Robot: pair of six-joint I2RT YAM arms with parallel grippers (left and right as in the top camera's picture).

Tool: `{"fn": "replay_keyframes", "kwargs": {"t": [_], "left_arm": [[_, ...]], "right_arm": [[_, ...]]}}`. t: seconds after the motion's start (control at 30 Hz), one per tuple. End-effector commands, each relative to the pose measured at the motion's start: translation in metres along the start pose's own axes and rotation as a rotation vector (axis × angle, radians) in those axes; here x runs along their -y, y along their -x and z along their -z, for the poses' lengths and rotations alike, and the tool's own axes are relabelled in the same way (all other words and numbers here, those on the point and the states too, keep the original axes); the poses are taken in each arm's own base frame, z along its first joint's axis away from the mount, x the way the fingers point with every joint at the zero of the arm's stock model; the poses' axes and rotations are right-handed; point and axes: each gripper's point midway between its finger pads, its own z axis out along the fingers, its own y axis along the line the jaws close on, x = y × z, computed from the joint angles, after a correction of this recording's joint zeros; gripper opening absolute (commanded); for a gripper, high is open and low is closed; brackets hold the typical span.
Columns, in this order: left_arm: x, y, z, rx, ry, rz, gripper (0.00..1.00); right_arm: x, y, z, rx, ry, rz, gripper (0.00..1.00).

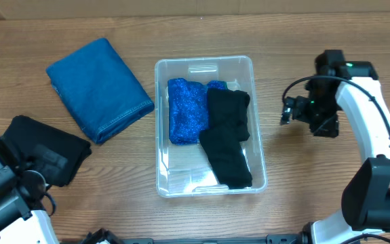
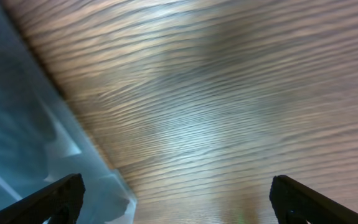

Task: Pack container
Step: 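Move the left gripper to the black cloth on the left and grasp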

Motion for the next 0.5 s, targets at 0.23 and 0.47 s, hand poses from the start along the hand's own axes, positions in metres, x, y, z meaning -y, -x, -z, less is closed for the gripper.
{"fn": "replay_keyframes", "kwargs": {"t": [0.23, 0.47], "left_arm": [[-0.012, 0.051, -0.088, -0.186, -0.137, 0.175, 1.00], [-0.008, 0.049, -0.165, -0.288, -0.214, 0.107, 1.00]], "right_arm": [[0.003, 0.004, 0.001, 0.015, 0.013, -0.030, 1.00], [0.002, 0.005, 0.001, 0.019, 0.013, -0.023, 1.00]]}}
